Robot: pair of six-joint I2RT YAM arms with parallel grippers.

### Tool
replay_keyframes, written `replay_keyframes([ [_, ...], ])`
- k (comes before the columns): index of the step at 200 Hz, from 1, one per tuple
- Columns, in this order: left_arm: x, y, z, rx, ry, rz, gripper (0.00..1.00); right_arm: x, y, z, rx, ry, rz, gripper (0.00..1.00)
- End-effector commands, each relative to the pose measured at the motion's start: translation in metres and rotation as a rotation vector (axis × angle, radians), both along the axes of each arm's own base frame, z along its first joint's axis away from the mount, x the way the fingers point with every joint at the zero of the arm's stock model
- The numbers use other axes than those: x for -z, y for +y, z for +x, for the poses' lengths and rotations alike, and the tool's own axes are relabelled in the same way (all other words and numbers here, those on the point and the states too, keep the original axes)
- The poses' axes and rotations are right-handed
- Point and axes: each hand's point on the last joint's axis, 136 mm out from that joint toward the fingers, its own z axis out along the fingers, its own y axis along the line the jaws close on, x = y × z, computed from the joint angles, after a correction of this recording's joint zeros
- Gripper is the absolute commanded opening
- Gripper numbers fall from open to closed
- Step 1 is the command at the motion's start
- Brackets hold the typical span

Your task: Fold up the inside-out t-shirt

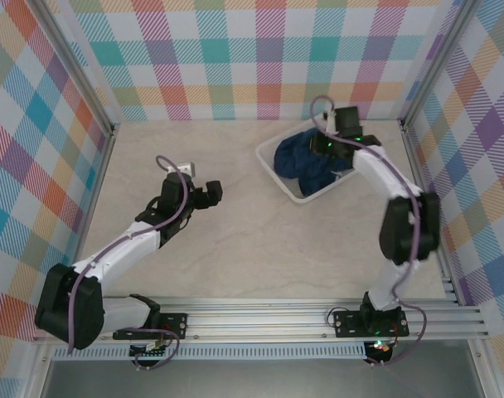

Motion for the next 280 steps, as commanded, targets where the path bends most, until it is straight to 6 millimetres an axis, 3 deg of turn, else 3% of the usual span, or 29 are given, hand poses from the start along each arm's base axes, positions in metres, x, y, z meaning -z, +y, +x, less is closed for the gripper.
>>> replay_keyframes([
  [1,-0.006,0.034,-0.002,-0.114,-0.03,-0.016,1.0,-0.146,0.046,-0.031,-0.154,-0.375,0.186,0.0],
  [38,-0.008,0.074,-0.01,-0.262,-0.034,-0.095,1.0,-0.219,0.122,-0.09,-0.382,-0.534,0.27,0.0],
  [63,-0.011,0.1,-0.021,-0.383,-0.048,-0.098,1.0,-0.238,0.173,-0.116,-0.52,-0.572,0.289,0.0],
  [82,-0.015,0.123,-0.033,-0.49,-0.062,-0.085,1.0,-0.219,0.203,-0.113,-0.568,-0.501,0.314,0.0],
  [98,-0.024,0.142,-0.047,-0.577,-0.087,-0.063,1.0,-0.17,0.235,-0.101,-0.599,-0.359,0.33,0.01],
  [109,-0.033,0.153,-0.057,-0.628,-0.115,-0.042,1.0,-0.127,0.252,-0.092,-0.609,-0.248,0.317,0.16],
  [118,-0.041,0.16,-0.064,-0.658,-0.138,-0.032,1.0,-0.091,0.258,-0.086,-0.604,-0.152,0.274,0.36],
  [128,-0.051,0.162,-0.069,-0.66,-0.167,-0.029,1.0,-0.059,0.252,-0.083,-0.581,-0.079,0.189,0.52],
  [143,-0.059,0.159,-0.071,-0.63,-0.192,-0.048,1.0,-0.026,0.225,-0.084,-0.519,-0.062,0.038,0.77],
  [162,-0.06,0.144,-0.064,-0.552,-0.19,-0.092,1.0,-0.005,0.18,-0.088,-0.424,-0.114,-0.145,0.92],
  [178,-0.056,0.128,-0.054,-0.477,-0.182,-0.133,1.0,0.02,0.152,-0.085,-0.358,-0.065,-0.268,0.93],
  [217,-0.039,0.103,-0.032,-0.376,-0.118,-0.174,1.0,0.062,0.146,-0.045,-0.273,0.013,-0.434,0.92],
  [237,-0.033,0.096,-0.028,-0.349,-0.092,-0.186,1.0,0.08,0.132,-0.032,-0.265,0.053,-0.57,0.9],
  [256,-0.027,0.093,-0.028,-0.343,-0.077,-0.189,1.0,0.096,0.105,-0.037,-0.283,0.097,-0.657,0.89],
  [280,-0.023,0.093,-0.028,-0.344,-0.072,-0.185,1.0,0.107,0.055,-0.044,-0.282,0.189,-0.724,0.85],
])
